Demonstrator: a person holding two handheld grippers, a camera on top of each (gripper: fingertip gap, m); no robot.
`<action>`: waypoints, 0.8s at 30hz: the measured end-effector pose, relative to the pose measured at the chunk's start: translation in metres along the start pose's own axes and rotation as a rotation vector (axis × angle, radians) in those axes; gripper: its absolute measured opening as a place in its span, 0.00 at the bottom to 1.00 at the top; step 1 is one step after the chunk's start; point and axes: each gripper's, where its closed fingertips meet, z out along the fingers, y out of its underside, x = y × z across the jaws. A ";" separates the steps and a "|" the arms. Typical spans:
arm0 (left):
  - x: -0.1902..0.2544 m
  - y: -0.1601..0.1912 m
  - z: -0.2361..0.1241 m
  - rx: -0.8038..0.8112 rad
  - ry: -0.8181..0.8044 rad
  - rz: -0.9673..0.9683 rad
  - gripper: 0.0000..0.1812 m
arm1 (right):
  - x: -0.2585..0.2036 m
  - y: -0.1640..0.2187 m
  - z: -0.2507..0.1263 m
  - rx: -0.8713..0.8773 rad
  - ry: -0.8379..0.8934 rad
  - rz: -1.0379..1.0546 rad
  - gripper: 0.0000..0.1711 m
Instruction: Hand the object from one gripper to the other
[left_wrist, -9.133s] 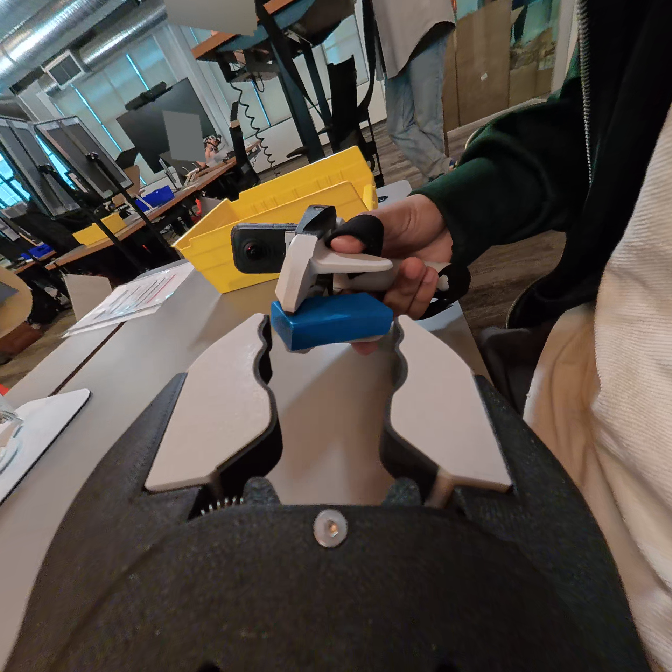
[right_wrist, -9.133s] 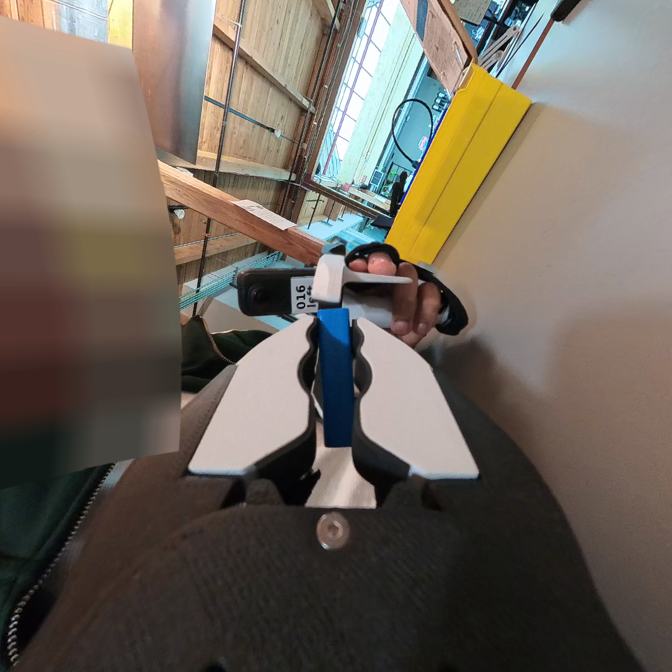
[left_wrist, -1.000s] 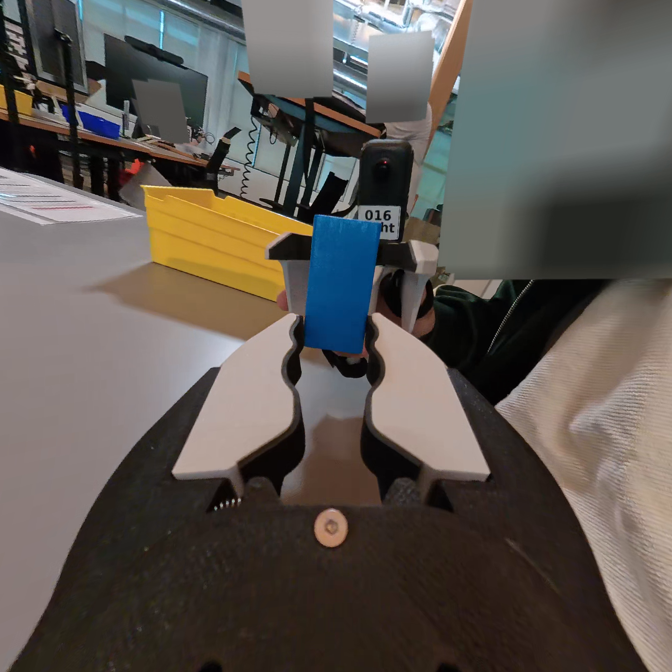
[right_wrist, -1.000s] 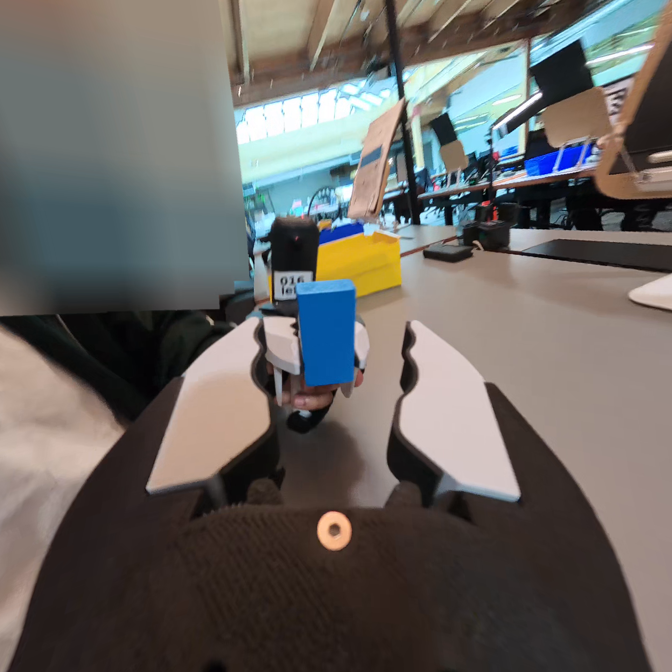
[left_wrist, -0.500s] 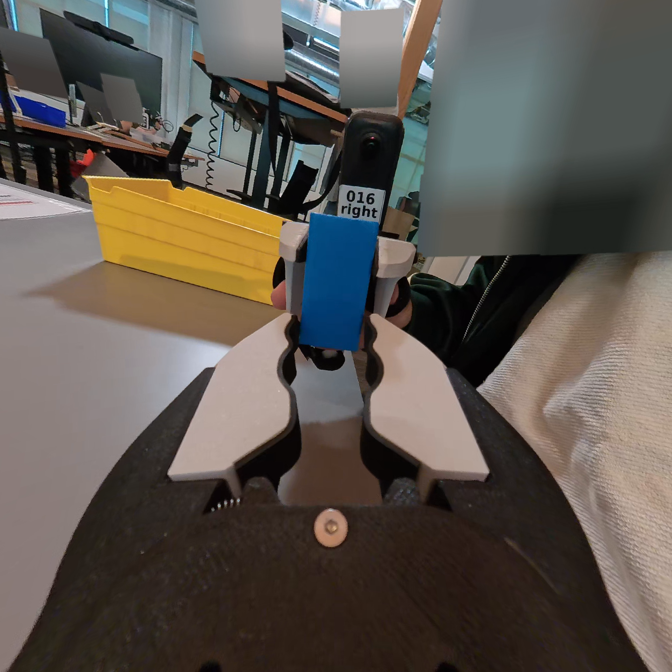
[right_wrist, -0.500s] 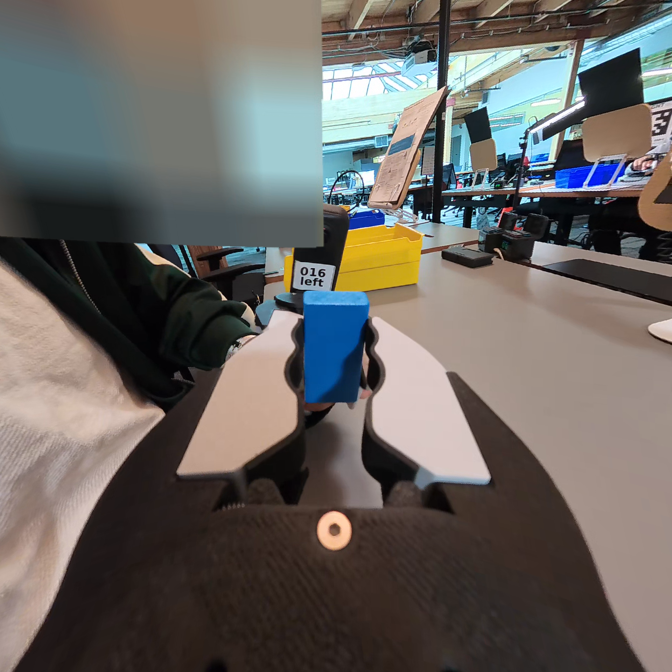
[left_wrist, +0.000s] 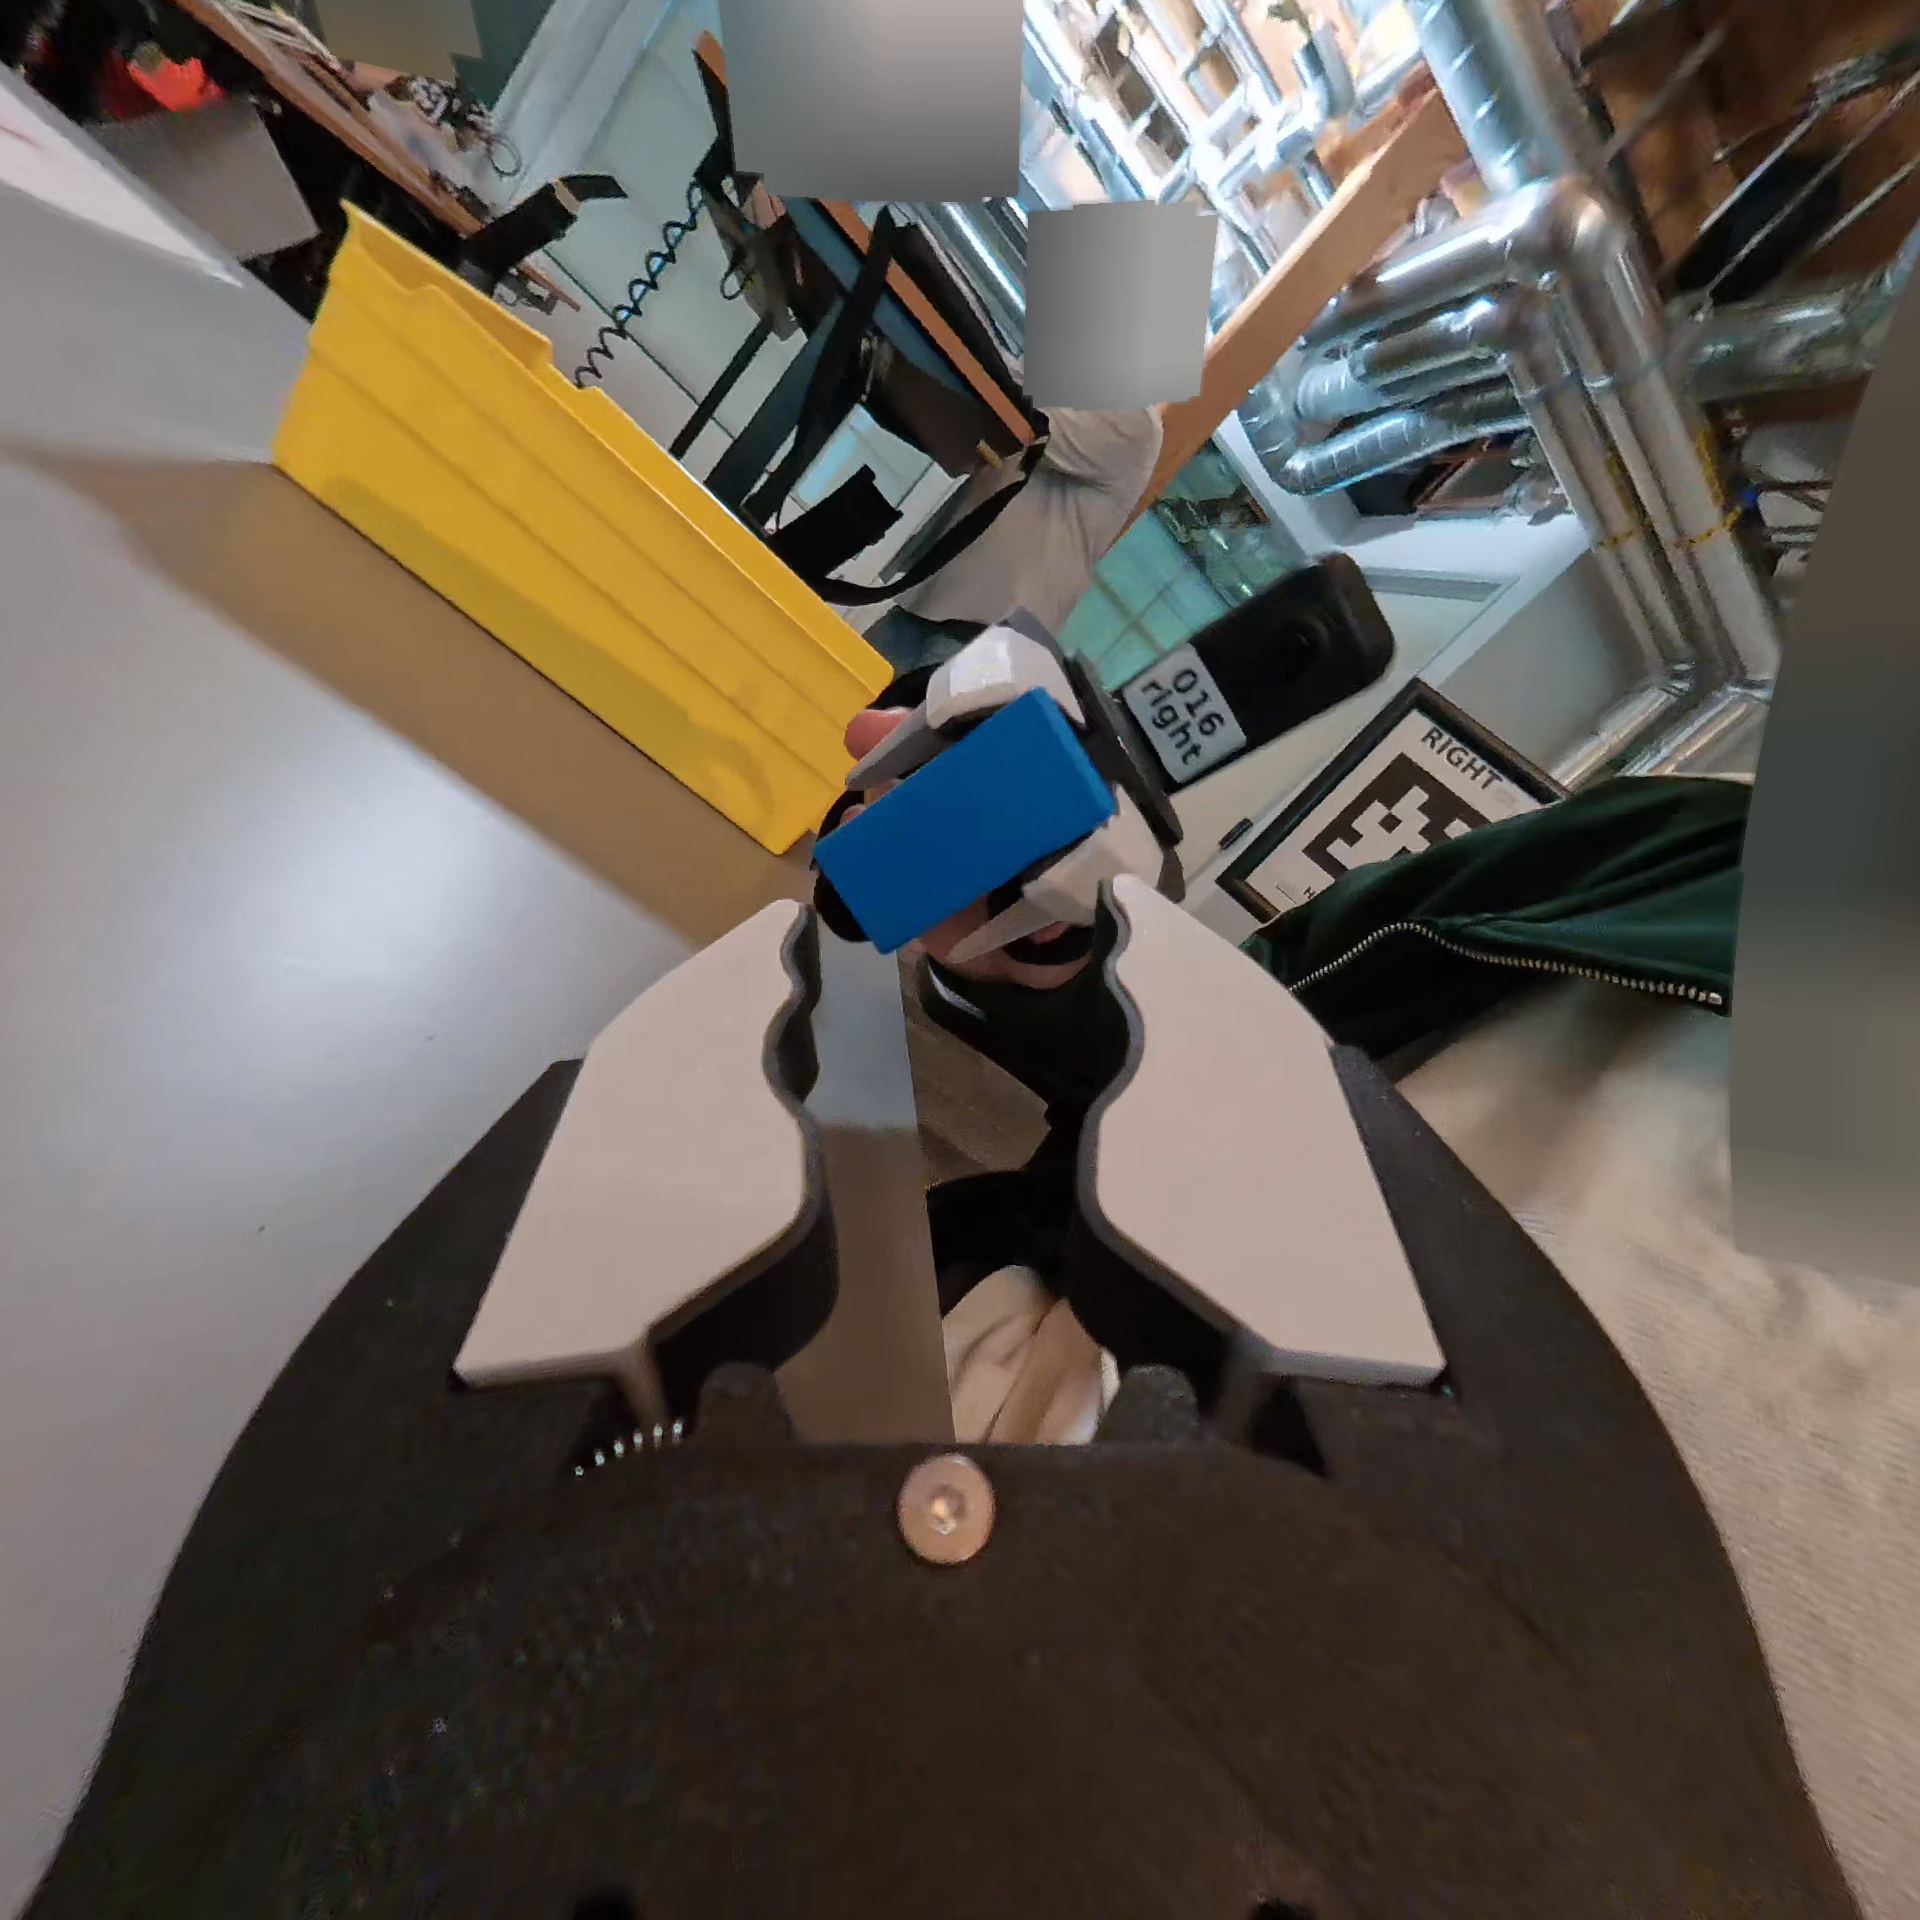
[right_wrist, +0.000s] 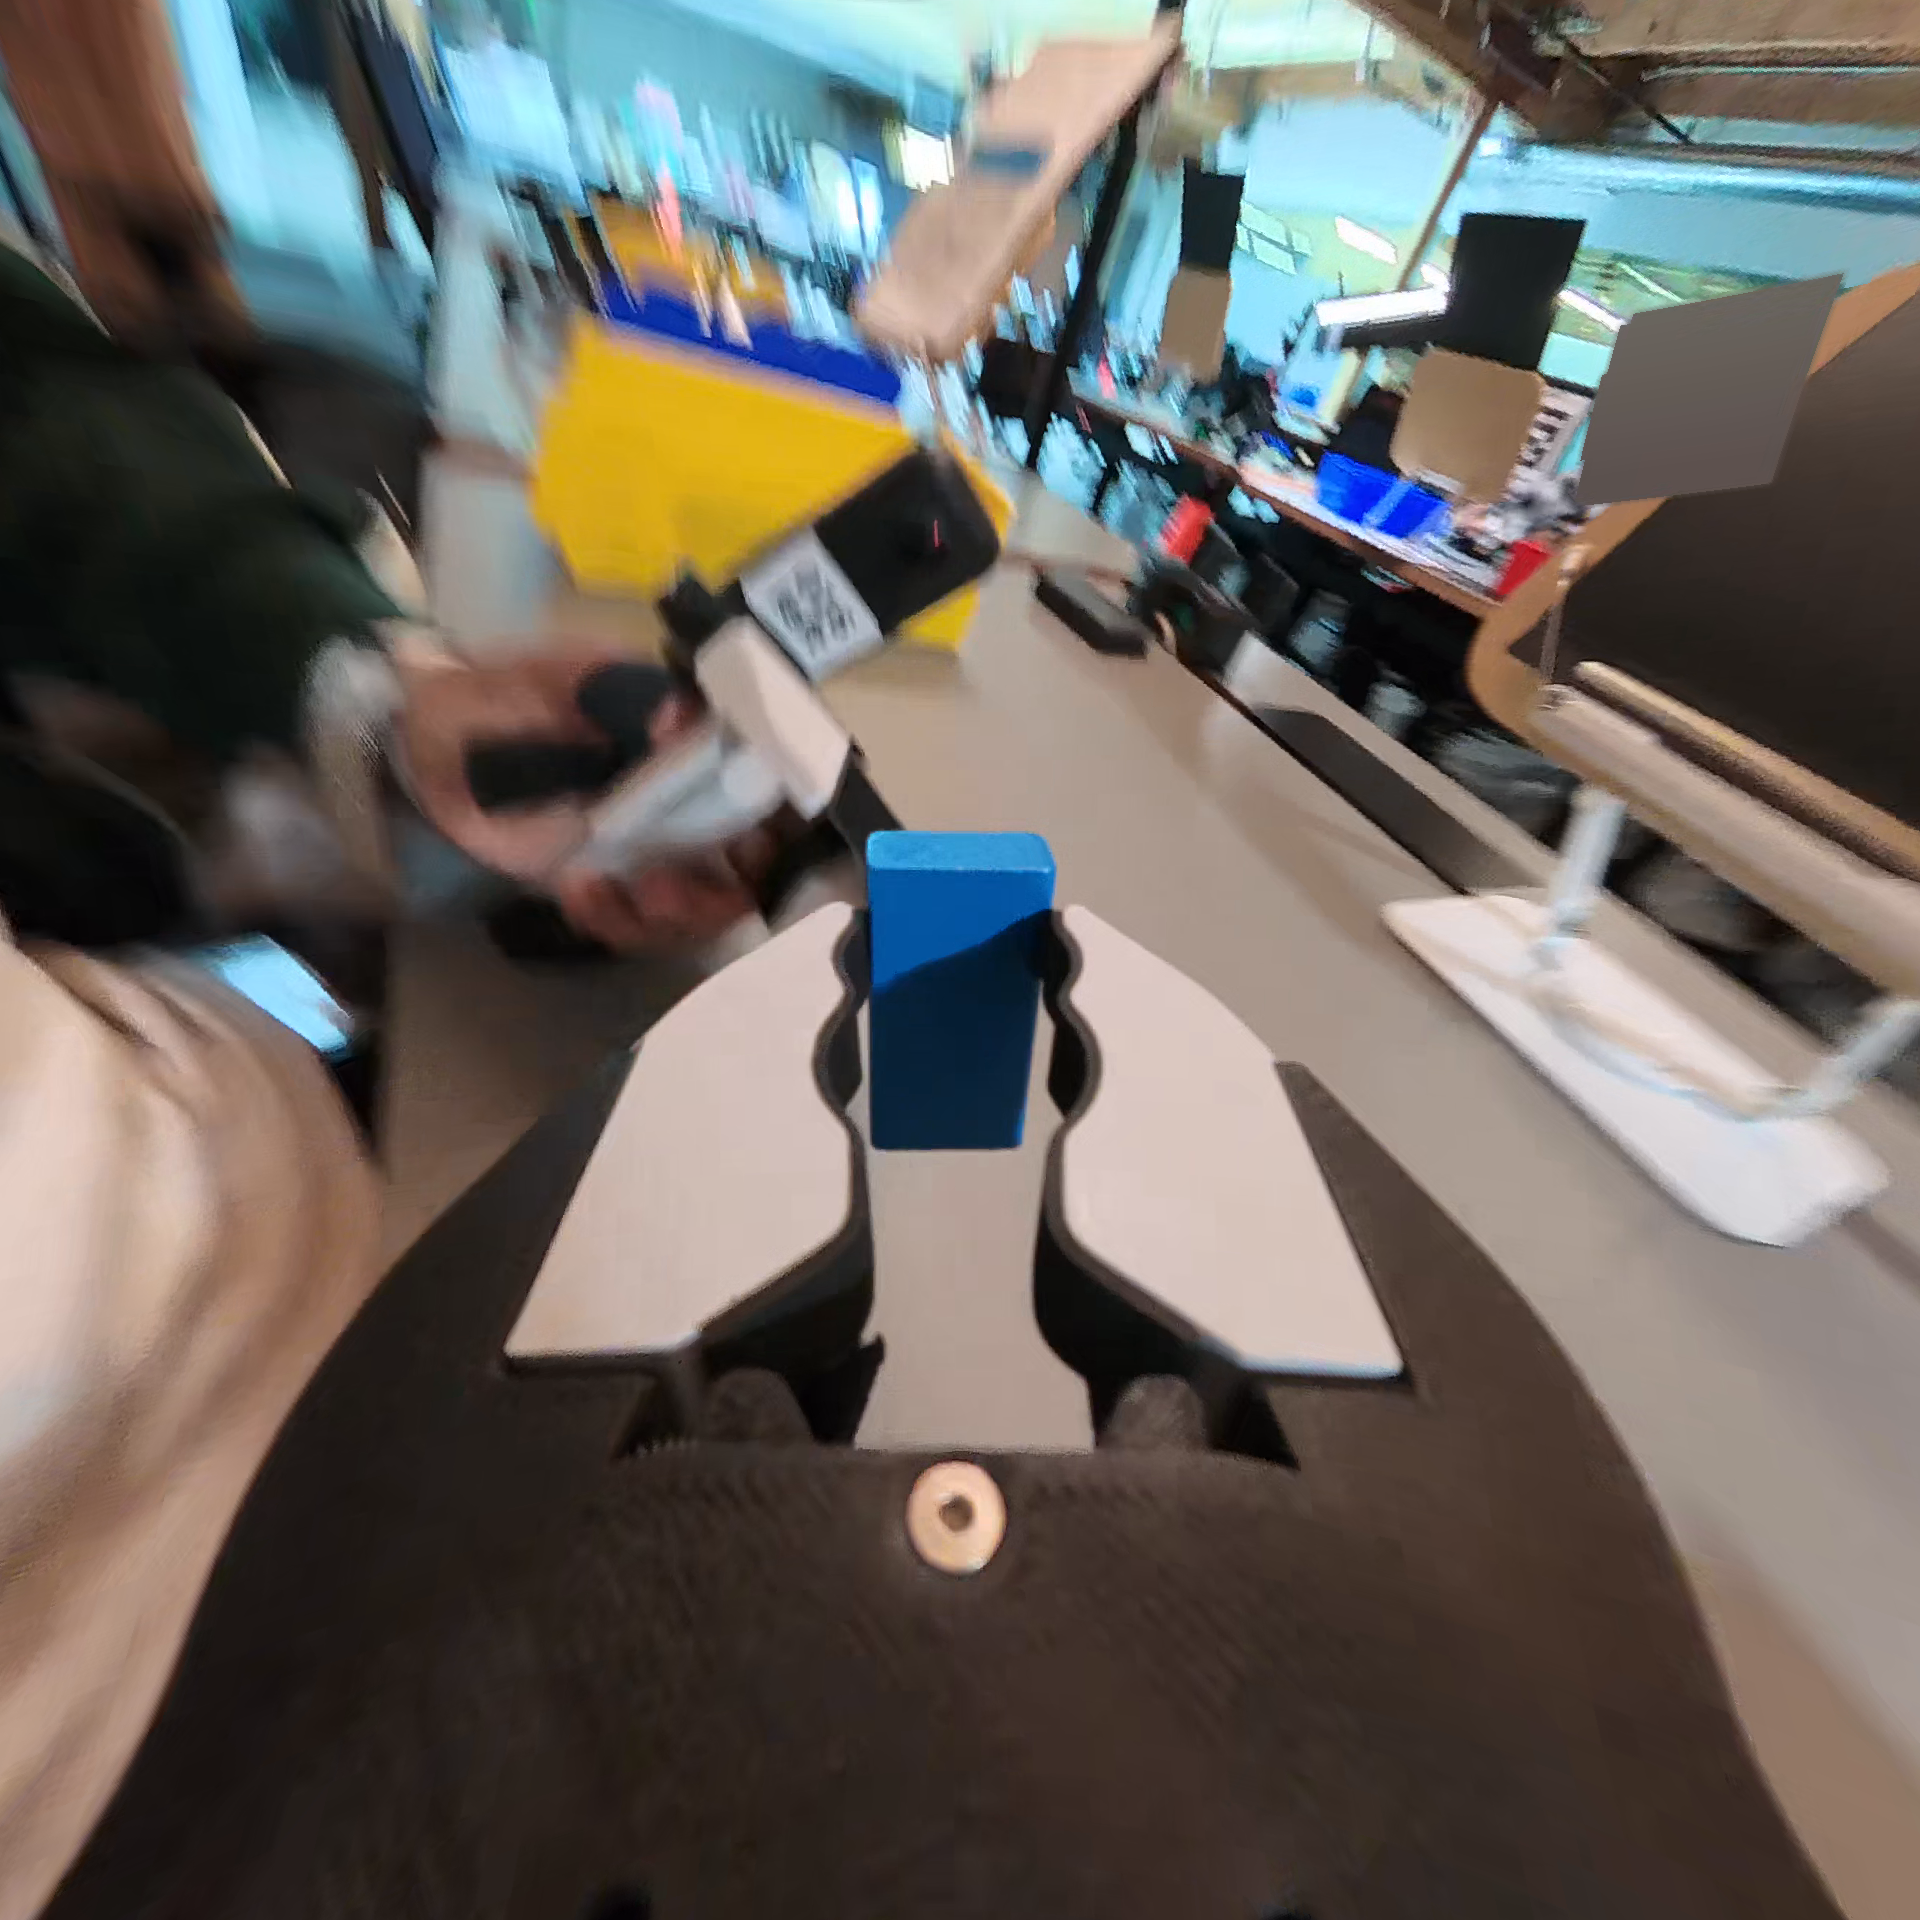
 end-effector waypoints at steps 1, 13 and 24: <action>-0.001 0.000 -0.001 -0.007 -0.011 -0.007 0.27 | 0.001 0.006 0.001 -0.048 0.022 -0.059 0.19; -0.028 0.034 0.003 -0.289 -0.291 0.157 0.18 | -0.006 0.067 0.022 -0.595 0.158 -0.568 0.19; -0.037 0.040 0.002 -0.316 -0.348 0.154 0.09 | -0.013 0.070 0.026 -0.759 0.244 -0.679 0.24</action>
